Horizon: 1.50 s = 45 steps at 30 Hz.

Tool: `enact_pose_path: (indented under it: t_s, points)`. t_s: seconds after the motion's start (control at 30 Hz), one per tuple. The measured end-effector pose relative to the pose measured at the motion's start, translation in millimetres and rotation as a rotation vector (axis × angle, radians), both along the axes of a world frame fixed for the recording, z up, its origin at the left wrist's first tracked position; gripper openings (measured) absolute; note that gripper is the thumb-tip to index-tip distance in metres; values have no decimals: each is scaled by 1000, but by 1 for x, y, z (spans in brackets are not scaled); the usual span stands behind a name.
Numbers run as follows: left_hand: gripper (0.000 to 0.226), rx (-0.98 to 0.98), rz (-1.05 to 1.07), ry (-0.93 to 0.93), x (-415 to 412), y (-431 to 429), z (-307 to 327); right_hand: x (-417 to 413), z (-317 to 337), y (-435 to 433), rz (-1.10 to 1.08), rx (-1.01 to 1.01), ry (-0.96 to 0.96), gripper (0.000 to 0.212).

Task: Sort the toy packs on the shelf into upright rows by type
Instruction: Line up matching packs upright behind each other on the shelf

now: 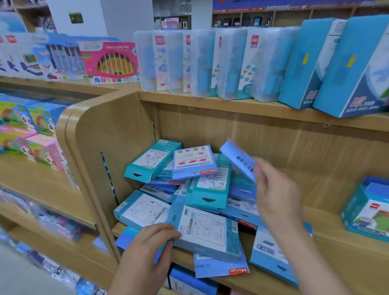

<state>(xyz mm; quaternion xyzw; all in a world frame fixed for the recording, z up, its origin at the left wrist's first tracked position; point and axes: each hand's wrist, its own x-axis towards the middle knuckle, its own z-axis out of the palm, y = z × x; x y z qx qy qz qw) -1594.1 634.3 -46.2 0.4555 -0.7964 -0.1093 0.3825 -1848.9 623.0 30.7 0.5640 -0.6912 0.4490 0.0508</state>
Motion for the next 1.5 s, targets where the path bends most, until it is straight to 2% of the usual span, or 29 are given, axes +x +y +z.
enact_pose_path:
  t_s: [0.07,0.13,0.23,0.3,0.4,0.57,0.7,0.83,0.9,1.0,1.1,1.2,1.3,1.5]
  points:
    - [30,25,3,82,2,-2,6,-5,27,16,16,-94,-98,23]
    - [24,102,-4,228,1,-1,23,-8,50,28,94,-153,-312,18]
    - [39,250,-70,511,-4,1,56,-4,65,36,305,33,-820,21]
    - [51,284,-124,630,-8,1,75,1,63,38,373,170,-956,21]
    - [61,345,-178,690,-15,0,90,5,56,39,443,242,-965,24]
    - [46,468,-207,745,-22,0,94,10,56,40,527,295,-971,20]
    - [40,577,-209,826,-24,3,96,16,54,38,473,255,-984,19]
    - [37,650,-144,988,-30,10,84,26,51,44,402,82,-819,25]
    - [39,685,-124,1036,-33,15,75,32,46,49,479,131,-767,35]
    - [39,728,-85,1082,-34,21,62,38,34,53,529,175,-780,31]
    - [41,764,-42,1062,-33,28,50,36,22,55,508,150,-839,29]
    - [30,769,-26,992,-32,34,42,33,12,61,526,152,-881,31]
    - [29,736,-30,922,-34,40,37,30,2,66,524,155,-916,31]
    - [46,783,-124,786,-36,37,38,19,-9,73,466,128,-935,32]
